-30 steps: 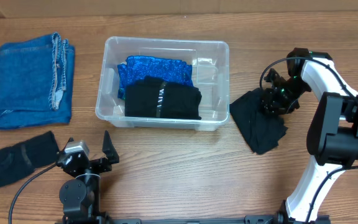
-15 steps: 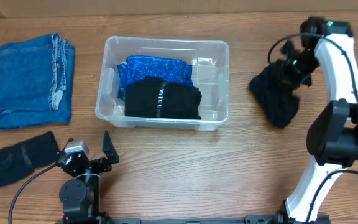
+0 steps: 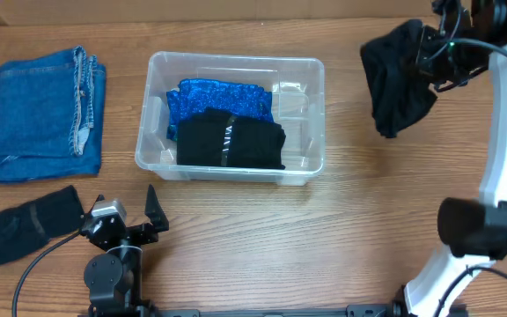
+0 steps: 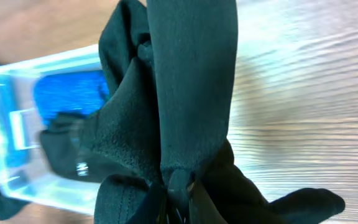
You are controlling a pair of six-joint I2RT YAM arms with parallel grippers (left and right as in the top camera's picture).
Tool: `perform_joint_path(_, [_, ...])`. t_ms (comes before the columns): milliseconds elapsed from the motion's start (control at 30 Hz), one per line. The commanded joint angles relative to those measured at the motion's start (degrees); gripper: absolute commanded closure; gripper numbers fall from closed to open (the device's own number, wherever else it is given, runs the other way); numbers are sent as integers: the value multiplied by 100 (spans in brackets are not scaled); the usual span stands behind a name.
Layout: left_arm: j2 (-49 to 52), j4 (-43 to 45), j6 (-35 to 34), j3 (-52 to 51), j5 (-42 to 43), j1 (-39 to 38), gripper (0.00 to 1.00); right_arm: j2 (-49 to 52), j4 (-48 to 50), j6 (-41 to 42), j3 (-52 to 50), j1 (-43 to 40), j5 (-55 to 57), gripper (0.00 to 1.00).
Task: Pack container
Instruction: 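Lift the black garment and lower it into the container's right side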
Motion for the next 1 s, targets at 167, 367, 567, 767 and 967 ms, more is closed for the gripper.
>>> perform_joint_path(167, [-61,7,96,-11,-72,59,0,-466,588,1871,197,1561,654,96])
perform_joint_path(367, [-61,7,96,-11,-72,59,0,-444,647,2951,68,2697,2247,96])
perform_joint_path(567, [-61,7,96,-11,-72,59,0,-81,903,3394,-247,3215,2785,96])
perform_joint_path(767, [-61,7,96,-11,-72,59,0,417,1062,3436,-459,3213,2955,96])
perform_joint_path(967, [-61,7,96,-11,-72,59,0,811,1226,3440,-529,3213,3171,96])
